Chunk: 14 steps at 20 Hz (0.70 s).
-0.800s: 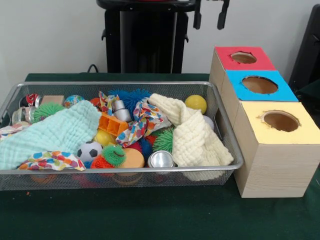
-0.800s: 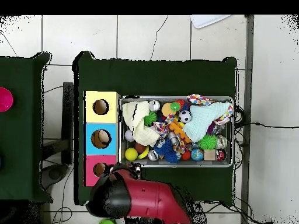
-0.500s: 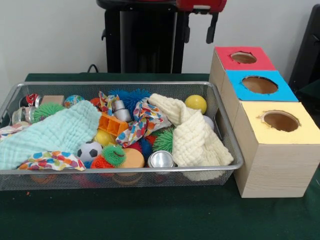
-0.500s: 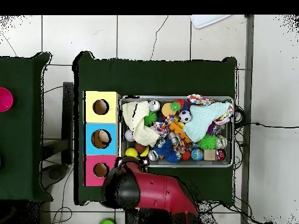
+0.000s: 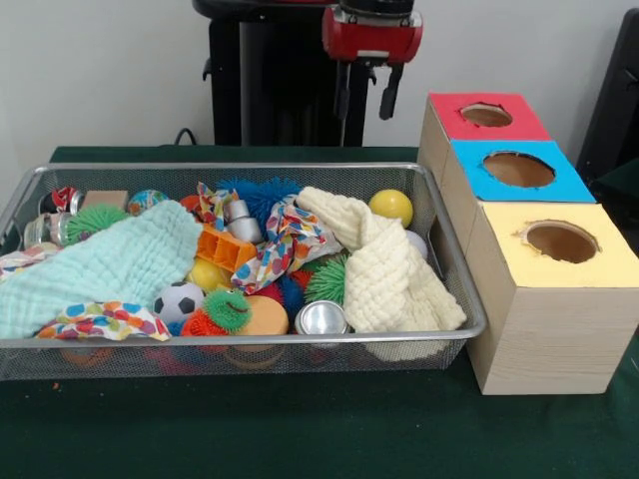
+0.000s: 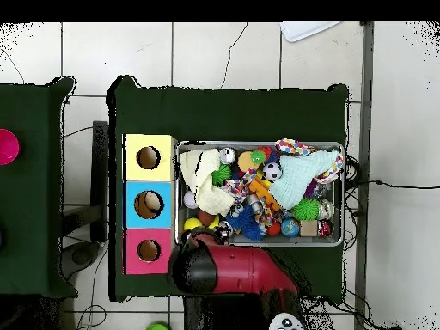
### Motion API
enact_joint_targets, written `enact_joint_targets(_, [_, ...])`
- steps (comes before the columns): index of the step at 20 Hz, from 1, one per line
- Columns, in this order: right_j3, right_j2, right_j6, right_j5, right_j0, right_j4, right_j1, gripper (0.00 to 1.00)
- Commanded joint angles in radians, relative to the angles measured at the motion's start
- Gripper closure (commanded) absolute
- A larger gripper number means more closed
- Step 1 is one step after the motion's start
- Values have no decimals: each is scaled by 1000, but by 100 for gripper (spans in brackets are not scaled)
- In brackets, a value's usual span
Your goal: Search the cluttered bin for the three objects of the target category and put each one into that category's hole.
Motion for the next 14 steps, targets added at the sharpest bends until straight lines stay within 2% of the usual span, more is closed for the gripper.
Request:
enact_joint_targets(1, [-125,114,-52,-74,-63,-143,125,0])
enact_joint_targets(6, [-175,134,-59,-105,-82,-236,178,0])
enact_joint_targets(14, [-227,137,-18,-141,-95,-329,240,0])
